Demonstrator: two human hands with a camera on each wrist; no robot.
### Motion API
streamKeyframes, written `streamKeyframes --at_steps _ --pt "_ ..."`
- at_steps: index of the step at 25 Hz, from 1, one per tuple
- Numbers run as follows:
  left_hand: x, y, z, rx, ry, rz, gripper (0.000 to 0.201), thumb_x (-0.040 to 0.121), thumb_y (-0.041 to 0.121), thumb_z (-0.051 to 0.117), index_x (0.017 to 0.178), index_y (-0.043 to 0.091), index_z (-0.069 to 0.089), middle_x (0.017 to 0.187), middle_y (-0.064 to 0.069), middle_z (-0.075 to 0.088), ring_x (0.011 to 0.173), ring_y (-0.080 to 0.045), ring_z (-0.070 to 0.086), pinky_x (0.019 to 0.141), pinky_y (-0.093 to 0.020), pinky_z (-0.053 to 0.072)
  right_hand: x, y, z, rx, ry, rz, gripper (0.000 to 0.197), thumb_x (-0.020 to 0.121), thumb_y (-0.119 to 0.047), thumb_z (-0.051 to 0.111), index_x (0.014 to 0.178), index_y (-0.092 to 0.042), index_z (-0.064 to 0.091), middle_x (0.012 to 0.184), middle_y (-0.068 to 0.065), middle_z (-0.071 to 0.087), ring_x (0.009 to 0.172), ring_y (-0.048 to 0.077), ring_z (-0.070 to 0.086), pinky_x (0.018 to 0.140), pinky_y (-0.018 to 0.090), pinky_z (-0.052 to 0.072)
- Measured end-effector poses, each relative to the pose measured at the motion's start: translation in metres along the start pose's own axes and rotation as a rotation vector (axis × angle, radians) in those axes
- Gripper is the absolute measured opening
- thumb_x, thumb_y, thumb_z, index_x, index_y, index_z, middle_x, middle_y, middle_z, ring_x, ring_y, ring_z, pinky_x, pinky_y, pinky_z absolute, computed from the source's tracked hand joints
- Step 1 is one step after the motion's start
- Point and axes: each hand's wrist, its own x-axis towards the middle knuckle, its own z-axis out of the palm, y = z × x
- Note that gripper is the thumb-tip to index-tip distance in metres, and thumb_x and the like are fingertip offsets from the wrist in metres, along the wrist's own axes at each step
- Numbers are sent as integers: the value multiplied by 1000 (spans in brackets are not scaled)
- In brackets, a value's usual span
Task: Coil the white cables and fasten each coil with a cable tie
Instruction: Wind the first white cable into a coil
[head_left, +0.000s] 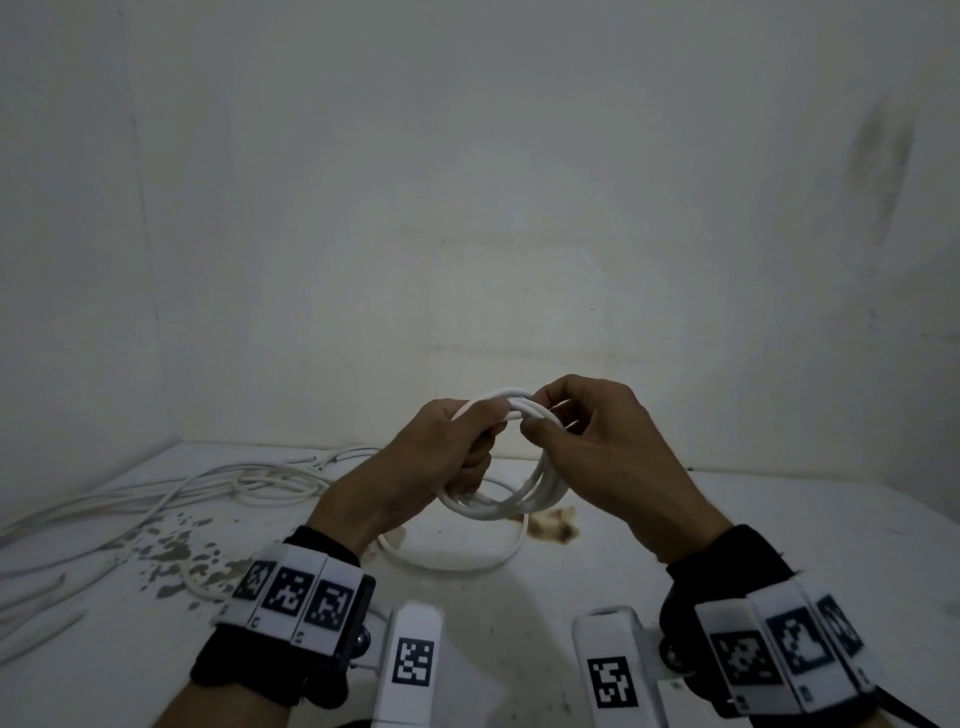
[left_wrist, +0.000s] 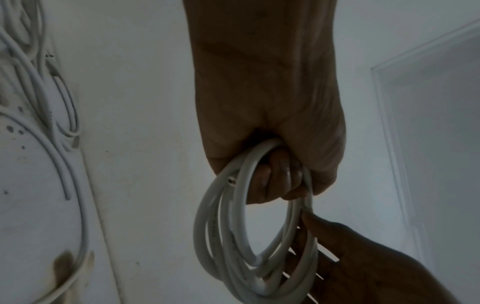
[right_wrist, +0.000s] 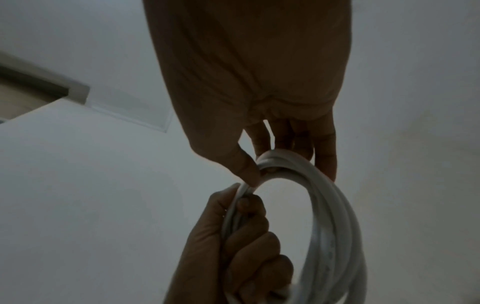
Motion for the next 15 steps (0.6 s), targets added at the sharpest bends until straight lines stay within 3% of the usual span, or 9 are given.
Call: streamKeyframes --at_steps 3,5,7,10,15 --pt "1 -4 2 78 -19 68 43 99 31 49 59 18 48 48 4 33 43 -11 28 44 -24 30 1 -1 -3 98 -48 74 12 87 -28 73 85 -17 71 78 2 73 67 10 65 63 25 48" --pt "1 -4 5 48 -21 81 41 92 45 51 65 14 48 51 3 32 45 -11 28 45 -23 30 0 -2 -3 130 -31 60 23 83 -38 76 83 -16 70 69 -3 70 59 2 59 58 19 45" --pt "2 -5 9 -10 1 59 45 84 56 51 66 14 51 50 4 31 44 -10 28 44 -21 31 0 -2 -3 95 3 13 23 81 -39 79 80 -17 71 65 -5 69 54 -1 55 55 15 44" --pt "1 -4 14 -35 6 19 50 82 64 46 55 26 63 50 4 29 44 -9 29 45 -22 32 0 3 1 42 35 -37 17 81 -32 80 82 -18 70 70 0 71 56 2 58 57 18 47" --pt "0 2 18 -84 60 -86 59 84 70 37 60 20 53 52 2 25 46 -11 26 45 -24 31 2 11 12 -197 172 -147 22 88 -40 73 81 -21 63 60 -9 59 53 2 55 50 12 41"
